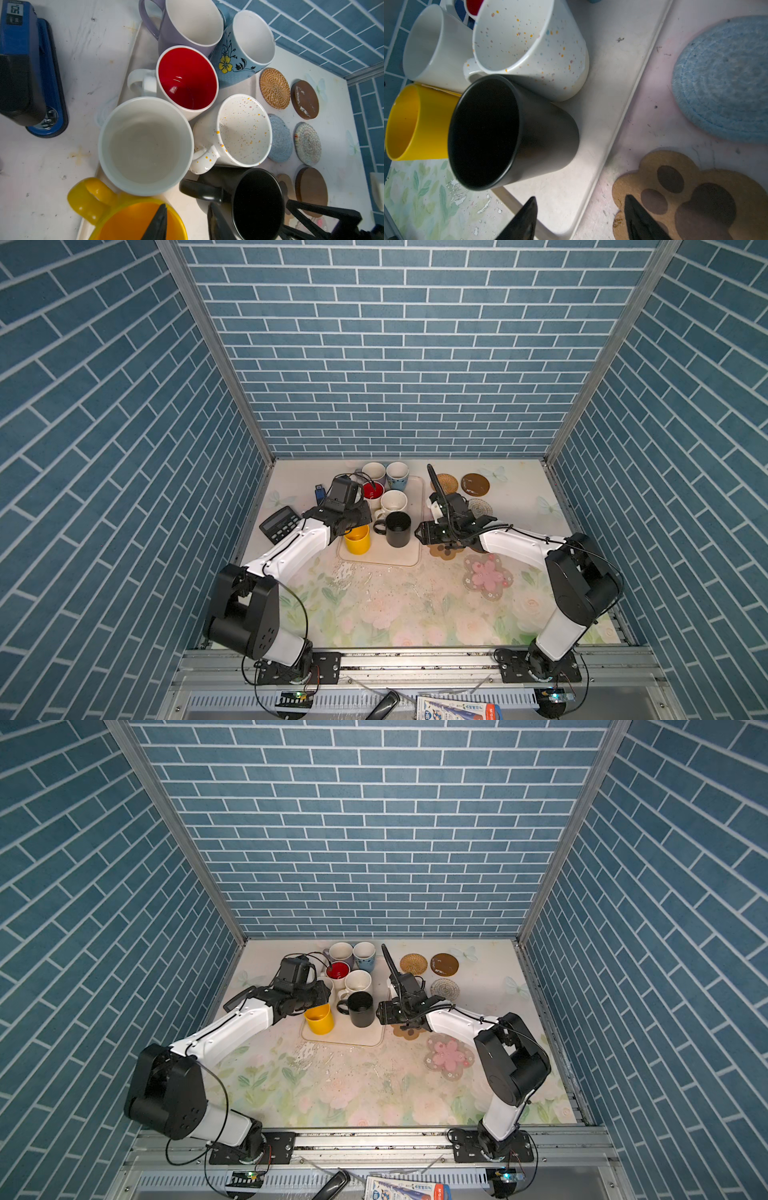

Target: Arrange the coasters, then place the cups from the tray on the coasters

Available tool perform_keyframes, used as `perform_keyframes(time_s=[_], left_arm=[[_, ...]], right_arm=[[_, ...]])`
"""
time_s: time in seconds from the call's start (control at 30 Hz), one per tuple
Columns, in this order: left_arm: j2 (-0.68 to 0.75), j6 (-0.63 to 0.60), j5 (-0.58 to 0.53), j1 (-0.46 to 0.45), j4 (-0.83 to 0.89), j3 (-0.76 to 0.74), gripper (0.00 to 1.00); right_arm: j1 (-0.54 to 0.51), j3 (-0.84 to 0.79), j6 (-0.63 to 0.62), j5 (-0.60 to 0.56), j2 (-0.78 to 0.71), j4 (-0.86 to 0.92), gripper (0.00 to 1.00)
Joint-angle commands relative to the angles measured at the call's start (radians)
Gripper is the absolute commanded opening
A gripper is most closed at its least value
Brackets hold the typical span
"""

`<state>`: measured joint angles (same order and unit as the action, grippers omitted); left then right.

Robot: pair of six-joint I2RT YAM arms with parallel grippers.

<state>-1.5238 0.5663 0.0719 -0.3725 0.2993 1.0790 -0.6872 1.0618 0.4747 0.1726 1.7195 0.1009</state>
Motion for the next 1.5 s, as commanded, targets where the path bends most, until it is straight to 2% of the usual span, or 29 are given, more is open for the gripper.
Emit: perform_keyframes(time_s=[0.0, 0.27, 0.5, 1.0, 1.47], left_arm=[[-0.046, -0.019, -0.036, -0.023, 0.038, 0.059, 0.32], [-0.146, -0.042, -0.070, -0.059, 0.073, 0.141, 0.21], [-0.174, -0.042, -0.075, -0.080, 0.065, 0.140, 0.12], [-0.222, -0.030, -0.058, -0.117, 0.041, 0.139, 0.09], [-0.182, 0.007, -0.024, -0.176, 0.021, 0.077, 0.08]], right_arm=[[-0.007, -0.028, 0.018, -0.002, 0.003, -0.042, 0.66], [-0.009, -0.030, 0.024, 0.004, 0.014, -0.059, 0.66], [-0.017, -0.018, 0.035, 0.013, 0.029, -0.069, 0.66], [-0.025, -0.013, 0.048, 0.023, 0.049, -0.078, 0.66], [-0.024, 0.002, 0.074, 0.034, 0.081, -0.088, 0.66]])
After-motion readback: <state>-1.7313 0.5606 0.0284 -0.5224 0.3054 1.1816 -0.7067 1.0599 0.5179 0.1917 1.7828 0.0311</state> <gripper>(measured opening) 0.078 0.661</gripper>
